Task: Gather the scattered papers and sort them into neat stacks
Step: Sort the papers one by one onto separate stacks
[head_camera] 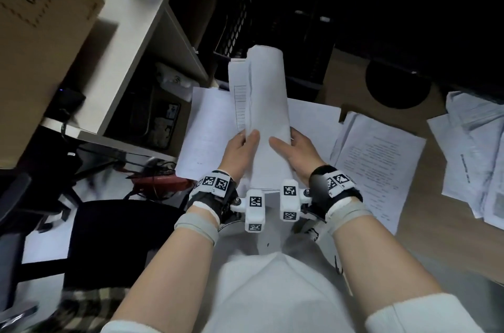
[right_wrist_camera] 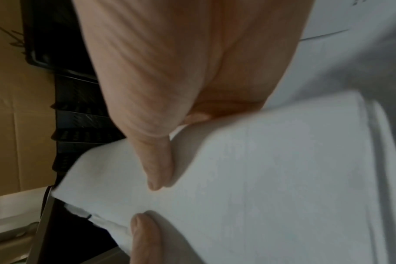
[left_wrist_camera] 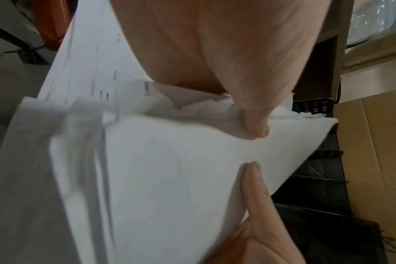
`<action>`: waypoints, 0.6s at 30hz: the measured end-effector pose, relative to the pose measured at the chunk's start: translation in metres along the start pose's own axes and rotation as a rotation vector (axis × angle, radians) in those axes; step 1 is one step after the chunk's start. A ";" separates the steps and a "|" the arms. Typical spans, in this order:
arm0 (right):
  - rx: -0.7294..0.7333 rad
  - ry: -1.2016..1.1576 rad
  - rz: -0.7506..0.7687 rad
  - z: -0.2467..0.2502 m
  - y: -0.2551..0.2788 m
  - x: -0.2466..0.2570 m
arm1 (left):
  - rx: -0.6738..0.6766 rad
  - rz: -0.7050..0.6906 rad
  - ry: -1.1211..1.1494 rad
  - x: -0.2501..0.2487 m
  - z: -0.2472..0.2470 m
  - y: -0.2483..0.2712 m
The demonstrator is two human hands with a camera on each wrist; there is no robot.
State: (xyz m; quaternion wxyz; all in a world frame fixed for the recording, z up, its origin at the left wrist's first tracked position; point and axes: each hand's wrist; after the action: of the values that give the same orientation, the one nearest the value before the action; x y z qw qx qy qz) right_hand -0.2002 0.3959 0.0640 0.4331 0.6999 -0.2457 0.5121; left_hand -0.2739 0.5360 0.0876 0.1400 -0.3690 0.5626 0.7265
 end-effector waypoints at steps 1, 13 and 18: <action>-0.005 0.015 0.017 0.000 0.002 0.001 | 0.010 0.017 0.033 0.002 0.001 0.001; 0.019 0.361 0.089 0.006 0.008 -0.004 | 0.041 0.103 0.161 0.009 -0.014 -0.001; 0.054 0.179 0.020 0.007 0.017 0.016 | 0.089 0.117 0.211 0.003 -0.019 0.001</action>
State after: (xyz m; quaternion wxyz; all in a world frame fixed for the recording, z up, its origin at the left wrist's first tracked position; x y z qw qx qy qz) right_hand -0.2045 0.3834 0.0841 0.4291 0.6604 -0.1988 0.5833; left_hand -0.2692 0.5171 0.0850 0.0535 -0.4032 0.6266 0.6647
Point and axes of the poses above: each hand's wrist, its own y-axis away from the middle knuckle, its own z-axis out of the back of the hand, x = y × z, and after that the axes turned 14 degrees about z, right-handed
